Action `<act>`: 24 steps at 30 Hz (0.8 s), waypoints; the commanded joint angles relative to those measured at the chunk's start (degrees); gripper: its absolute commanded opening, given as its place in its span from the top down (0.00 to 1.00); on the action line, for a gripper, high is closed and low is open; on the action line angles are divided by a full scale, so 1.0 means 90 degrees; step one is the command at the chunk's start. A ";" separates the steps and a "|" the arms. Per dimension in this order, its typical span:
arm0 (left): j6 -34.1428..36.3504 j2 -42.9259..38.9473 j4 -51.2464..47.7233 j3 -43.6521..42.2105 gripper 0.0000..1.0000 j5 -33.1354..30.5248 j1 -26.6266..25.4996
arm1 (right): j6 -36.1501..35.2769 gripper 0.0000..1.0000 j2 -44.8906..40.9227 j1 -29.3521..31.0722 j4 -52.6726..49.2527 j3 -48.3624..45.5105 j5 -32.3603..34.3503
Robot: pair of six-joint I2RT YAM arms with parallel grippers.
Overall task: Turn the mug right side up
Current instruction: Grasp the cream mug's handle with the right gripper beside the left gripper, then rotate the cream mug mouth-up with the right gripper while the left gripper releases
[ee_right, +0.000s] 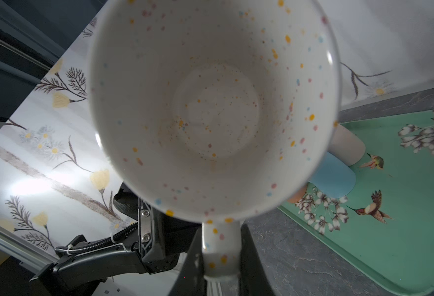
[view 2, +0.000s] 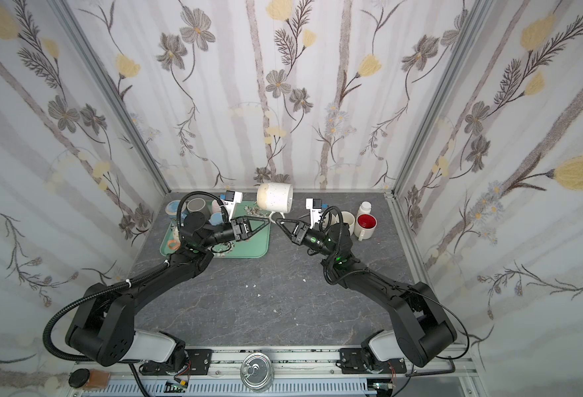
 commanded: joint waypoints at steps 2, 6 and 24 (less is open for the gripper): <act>0.0633 -0.0119 -0.0581 0.0056 0.51 -0.0122 0.0027 | -0.0805 1.00 -0.0562 -0.0091 -0.0733 -0.0048 0.0562; 0.0774 -0.0007 -0.0685 0.0030 0.51 -0.0241 0.0031 | -0.1303 1.00 -0.1080 -0.0222 -0.1718 -0.0167 0.0747; 0.0998 0.0262 -0.1028 -0.0196 0.51 -0.0429 0.0124 | -0.2809 1.00 -0.0670 -0.0064 -0.4496 0.0114 0.3519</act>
